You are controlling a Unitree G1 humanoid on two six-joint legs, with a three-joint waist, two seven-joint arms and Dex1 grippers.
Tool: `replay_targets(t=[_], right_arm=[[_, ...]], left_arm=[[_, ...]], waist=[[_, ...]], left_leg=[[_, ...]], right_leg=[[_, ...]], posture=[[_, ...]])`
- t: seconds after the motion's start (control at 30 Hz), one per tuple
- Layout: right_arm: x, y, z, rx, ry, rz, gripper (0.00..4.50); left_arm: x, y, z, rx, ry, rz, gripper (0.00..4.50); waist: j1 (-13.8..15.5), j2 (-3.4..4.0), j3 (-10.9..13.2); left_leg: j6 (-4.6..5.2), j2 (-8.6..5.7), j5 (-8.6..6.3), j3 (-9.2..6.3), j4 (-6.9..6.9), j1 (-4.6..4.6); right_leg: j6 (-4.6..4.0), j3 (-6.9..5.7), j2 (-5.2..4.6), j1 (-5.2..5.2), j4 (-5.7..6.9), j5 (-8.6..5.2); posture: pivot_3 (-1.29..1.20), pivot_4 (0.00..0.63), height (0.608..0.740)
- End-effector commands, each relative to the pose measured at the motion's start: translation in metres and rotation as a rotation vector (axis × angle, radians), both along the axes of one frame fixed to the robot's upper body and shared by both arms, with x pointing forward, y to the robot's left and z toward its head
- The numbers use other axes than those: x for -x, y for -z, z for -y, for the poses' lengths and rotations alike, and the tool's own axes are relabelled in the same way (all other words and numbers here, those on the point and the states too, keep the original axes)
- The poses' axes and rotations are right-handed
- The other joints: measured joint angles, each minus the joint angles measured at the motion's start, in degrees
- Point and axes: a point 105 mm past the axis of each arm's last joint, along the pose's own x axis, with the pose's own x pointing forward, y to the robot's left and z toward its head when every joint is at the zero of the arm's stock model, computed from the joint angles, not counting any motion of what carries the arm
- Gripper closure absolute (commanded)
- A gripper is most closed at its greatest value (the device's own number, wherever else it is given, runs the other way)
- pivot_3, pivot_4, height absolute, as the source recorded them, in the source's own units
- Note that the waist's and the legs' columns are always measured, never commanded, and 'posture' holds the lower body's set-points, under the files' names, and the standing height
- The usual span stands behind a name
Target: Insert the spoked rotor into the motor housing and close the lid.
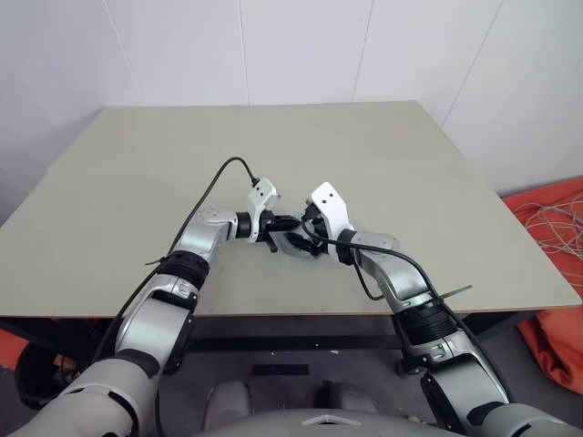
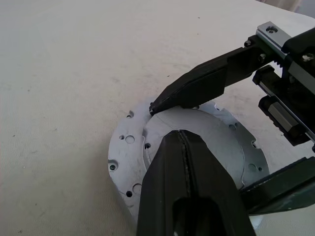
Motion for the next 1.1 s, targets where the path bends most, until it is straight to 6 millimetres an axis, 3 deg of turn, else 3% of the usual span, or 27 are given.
replay_targets(t=[0.03, 0.07, 0.1, 0.17, 0.37, 0.67, 0.9, 1.1], right_arm=[[0.008, -0.002, -0.014, -0.02, -0.057, -0.008, 1.3], [0.008, -0.003, -0.014, -0.024, -0.057, -0.008, 1.3], [0.008, -0.004, -0.014, -0.029, -0.06, -0.011, 0.57], [0.009, -0.004, -0.014, -0.029, -0.062, -0.012, 0.03], [0.007, -0.009, -0.012, -0.023, -0.052, 0.025, 0.03], [0.01, -0.032, -0.006, -0.098, -0.038, 0.072, 0.03], [0.01, -0.035, -0.001, -0.108, -0.005, 0.083, 0.03], [0.024, -0.041, -0.001, -0.159, -0.073, 0.046, 0.03]], left_arm=[[0.0, 0.007, -0.004, -0.05, 0.005, -0.02, 4.5], [0.0, 0.007, -0.003, -0.05, 0.006, -0.021, 4.5], [0.0, 0.007, -0.003, -0.05, 0.006, -0.022, 4.5], [0.0, 0.007, -0.003, -0.05, 0.007, -0.022, 4.5], [-0.001, 0.006, -0.003, -0.036, -0.005, -0.02, 4.5], [0.001, 0.008, -0.001, -0.036, 0.0, -0.025, 4.5], [0.002, 0.009, 0.003, -0.022, 0.0, -0.029, 4.5], [0.004, 0.01, 0.005, -0.023, 0.007, -0.031, 4.5]], waist=[[0.0, 0.0, 0.0], [0.0, 0.0, 0.0], [0.0, 0.0, 0.0], [0.0, 0.0, 0.0], [0.1, 0.0, 0.0], [0.2, -0.01, 0.0], [0.5, -0.03, 0.0], [0.6, -0.03, 0.0]], left_leg=[[0.0, 0.0, 0.0, 0.0, -0.01, 0.0], [0.0, 0.0, 0.0, 0.0, -0.01, 0.0], [0.0, 0.0, 0.0, 0.0, -0.02, 0.0], [0.0, 0.0, 0.0, -0.01, -0.05, 0.0], [0.01, -0.01, -0.01, -0.01, -0.09, -0.01], [0.03, -0.03, -0.02, -0.01, -0.16, -0.08], [0.03, -0.06, -0.02, -0.01, -0.17, -0.08], [0.04, -0.07, -0.02, -0.02, -0.24, -0.08]], right_leg=[[0.0, 0.0, 0.0, 0.01, -0.01, 0.0], [0.0, 0.0, 0.0, 0.02, -0.02, 0.0], [0.0, 0.0, 0.0, 0.02, -0.03, 0.0], [0.0, 0.0, 0.0, 0.02, -0.07, 0.0], [-0.01, 0.0, -0.01, 0.05, -0.12, 0.0], [-0.03, 0.0, -0.01, -0.01, -0.19, -0.01], [-0.01, 0.0, -0.04, -0.01, -0.21, -0.02], [-0.01, 0.0, -0.04, -0.01, -0.25, -0.02]], posture=[[0.0, 0.0, 0.74], [0.0, 0.0, 0.74], [0.0, 0.0, 0.74], [0.0, 0.0, 0.74], [0.0, 0.0, 0.74], [0.0, 0.0, 0.74], [0.0, 0.0, 0.74], [0.0, 0.0, 0.74]])
